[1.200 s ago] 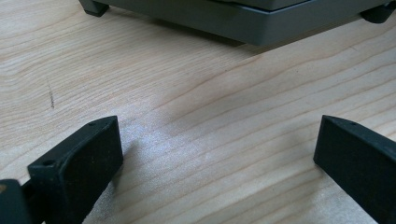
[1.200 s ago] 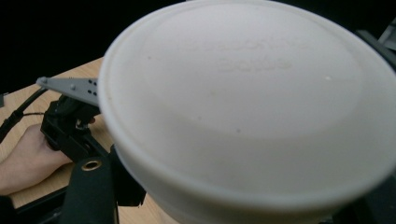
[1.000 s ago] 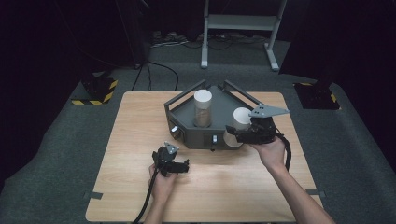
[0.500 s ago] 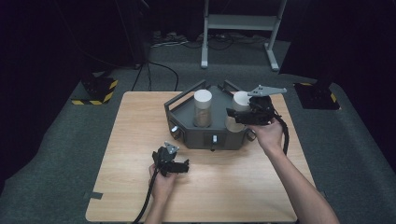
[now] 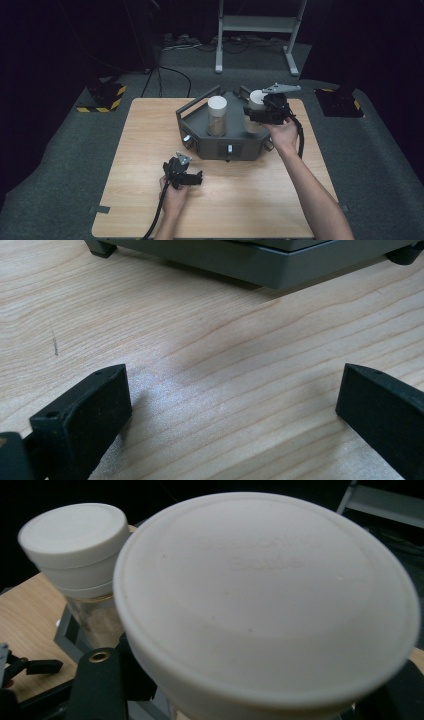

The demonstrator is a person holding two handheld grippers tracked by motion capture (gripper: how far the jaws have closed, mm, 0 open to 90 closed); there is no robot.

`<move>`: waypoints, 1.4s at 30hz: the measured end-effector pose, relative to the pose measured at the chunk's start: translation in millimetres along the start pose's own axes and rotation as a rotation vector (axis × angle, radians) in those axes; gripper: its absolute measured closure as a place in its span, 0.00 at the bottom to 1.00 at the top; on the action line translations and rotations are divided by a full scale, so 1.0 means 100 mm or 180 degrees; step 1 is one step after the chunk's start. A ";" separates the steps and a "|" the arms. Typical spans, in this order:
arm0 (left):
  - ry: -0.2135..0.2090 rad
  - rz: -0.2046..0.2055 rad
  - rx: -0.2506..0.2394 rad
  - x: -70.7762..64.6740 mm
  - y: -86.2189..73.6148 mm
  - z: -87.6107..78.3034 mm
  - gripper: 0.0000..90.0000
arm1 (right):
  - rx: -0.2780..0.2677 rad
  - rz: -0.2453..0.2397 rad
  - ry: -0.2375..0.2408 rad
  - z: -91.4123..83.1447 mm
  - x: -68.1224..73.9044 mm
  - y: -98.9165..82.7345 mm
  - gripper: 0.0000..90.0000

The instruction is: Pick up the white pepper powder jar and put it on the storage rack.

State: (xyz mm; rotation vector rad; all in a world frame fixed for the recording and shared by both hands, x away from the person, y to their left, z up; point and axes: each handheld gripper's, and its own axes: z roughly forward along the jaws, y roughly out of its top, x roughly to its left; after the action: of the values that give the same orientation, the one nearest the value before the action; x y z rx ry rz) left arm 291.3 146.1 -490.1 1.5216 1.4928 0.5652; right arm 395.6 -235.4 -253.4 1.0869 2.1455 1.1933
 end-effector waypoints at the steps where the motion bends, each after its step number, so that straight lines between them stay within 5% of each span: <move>1: 0.0002 0.0012 0.0008 0.00 0.00 0.00 0.01 | 0.0010 0.0017 -0.0014 0.01 0.00 0.00 0.38; 21: 0.0000 0.0025 0.0017 0.01 0.01 0.00 0.01 | 0.0201 0.0082 -0.0108 0.39 0.05 0.02 0.39; 42: -0.0001 0.0040 0.0033 0.01 0.02 -0.01 0.01 | 0.0113 0.0044 -0.0075 0.44 0.08 -0.09 0.38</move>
State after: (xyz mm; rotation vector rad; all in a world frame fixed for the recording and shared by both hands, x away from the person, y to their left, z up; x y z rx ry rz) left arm 291.7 147.4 -488.7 1.5400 1.4889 0.5654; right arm 417.5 -210.0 -284.6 1.1272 2.1524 1.1469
